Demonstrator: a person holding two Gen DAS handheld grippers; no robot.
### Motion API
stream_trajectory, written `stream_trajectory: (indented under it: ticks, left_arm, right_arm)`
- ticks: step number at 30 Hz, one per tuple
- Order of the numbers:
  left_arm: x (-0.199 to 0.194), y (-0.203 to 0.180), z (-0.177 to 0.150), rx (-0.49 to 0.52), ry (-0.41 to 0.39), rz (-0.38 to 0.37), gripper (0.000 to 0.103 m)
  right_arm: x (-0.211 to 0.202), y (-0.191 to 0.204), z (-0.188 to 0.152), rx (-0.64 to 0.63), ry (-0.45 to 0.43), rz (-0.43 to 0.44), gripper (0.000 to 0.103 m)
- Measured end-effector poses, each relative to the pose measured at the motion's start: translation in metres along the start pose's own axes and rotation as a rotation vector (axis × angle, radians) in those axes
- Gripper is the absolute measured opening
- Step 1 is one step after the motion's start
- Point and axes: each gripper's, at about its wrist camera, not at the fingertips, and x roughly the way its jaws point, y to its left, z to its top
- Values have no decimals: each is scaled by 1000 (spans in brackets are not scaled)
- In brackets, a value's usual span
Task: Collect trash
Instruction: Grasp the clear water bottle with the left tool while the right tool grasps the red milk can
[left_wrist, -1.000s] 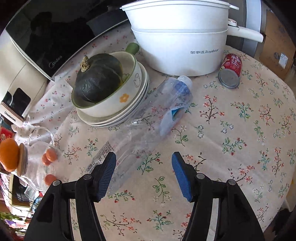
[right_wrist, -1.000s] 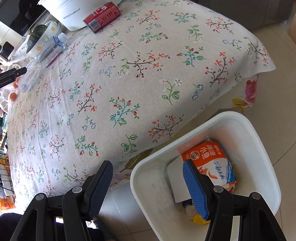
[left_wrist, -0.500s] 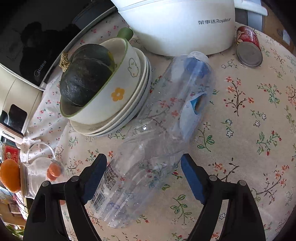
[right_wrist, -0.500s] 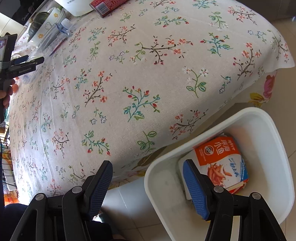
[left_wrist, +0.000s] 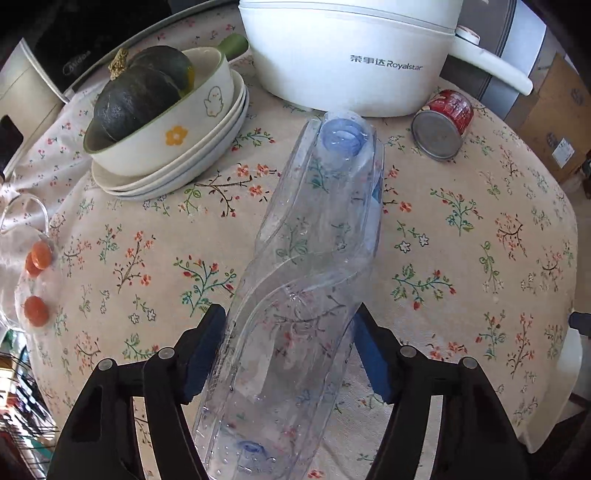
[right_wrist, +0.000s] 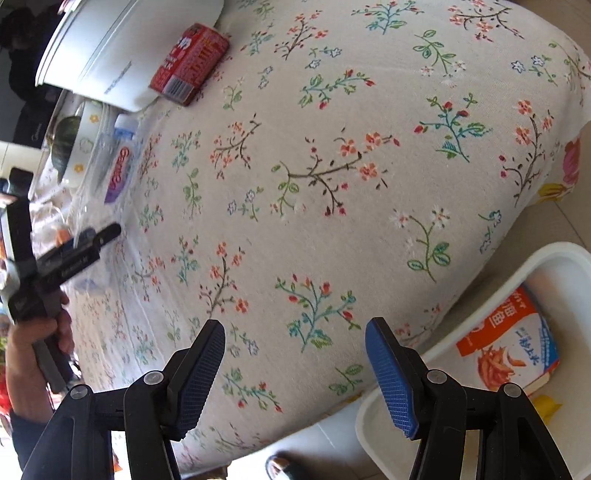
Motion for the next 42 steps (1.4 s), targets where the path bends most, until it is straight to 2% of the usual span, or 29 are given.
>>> stream_trajectory:
  ticks: [4, 7, 9, 11, 13, 15, 20, 23, 25, 34, 39, 42]
  left_arm:
    - [-27, 6, -17, -183, -19, -115, 67]
    - [-37, 0, -46, -271, -9, -132, 67]
    - [-31, -5, -60, -301, 24, -161, 66]
    - [-22, -9, -71, -302, 71, -181, 66]
    - [-11, -11, -76, -298, 132, -238, 67]
    - [-12, -5, -78, -335, 127, -263, 68]
    - [-14, -3, -70, -328, 122, -187, 68]
    - [-17, -2, -62, -338, 109, -196, 68]
    - [-18, -2, -57, -343, 104, -214, 68]
    - [-14, 0, -46, -343, 101, -202, 68]
    - [-15, -3, -44, -337, 79, -194, 67]
    - [-15, -1, -45, -342, 78, -197, 67]
  right_arm:
    - [9, 4, 24, 56, -72, 38, 68]
    - [20, -2, 43, 152, -74, 119, 68]
    - [26, -5, 56, 230, -96, 158, 68]
    - [27, 6, 74, 226, -143, 147, 68]
    - [29, 20, 94, 213, -194, 145, 68]
    - [34, 30, 112, 221, -229, 168, 68]
    - [52, 46, 153, 257, -286, 163, 68]
    - [67, 53, 166, 296, -279, 207, 68]
    - [74, 59, 172, 292, -280, 206, 68]
    - [103, 80, 187, 298, -280, 230, 62]
    - [110, 84, 192, 352, -294, 239, 59]
    - [111, 77, 184, 375, -324, 289, 58]
